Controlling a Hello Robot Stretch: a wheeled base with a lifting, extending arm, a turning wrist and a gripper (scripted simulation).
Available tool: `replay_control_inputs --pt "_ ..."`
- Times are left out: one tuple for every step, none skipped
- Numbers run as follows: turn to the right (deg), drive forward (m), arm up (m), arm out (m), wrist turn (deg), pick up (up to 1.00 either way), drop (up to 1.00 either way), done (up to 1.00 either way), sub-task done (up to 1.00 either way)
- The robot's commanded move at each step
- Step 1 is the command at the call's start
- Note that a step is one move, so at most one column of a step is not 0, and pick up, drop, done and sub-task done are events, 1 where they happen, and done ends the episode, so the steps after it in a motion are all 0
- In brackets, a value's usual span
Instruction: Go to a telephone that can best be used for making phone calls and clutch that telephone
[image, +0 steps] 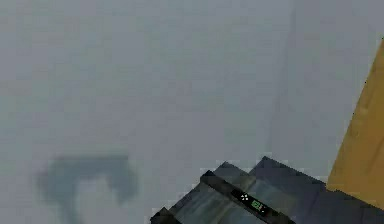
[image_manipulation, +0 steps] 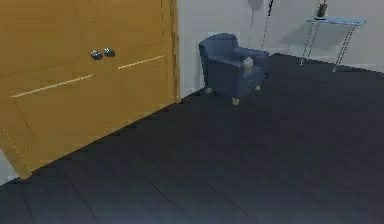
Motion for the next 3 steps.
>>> replay_control_inputs --pt "45.0 0.00 0.00 0.00 0.0 0.00 0.00 0.00 0.00" --pt "39.0 0.00 0.00 0.00 0.0 0.00 0.00 0.00 0.00" --pt "0.0 0.15 0.00 0.00 0.0 0.00 0.00 0.00 0.00"
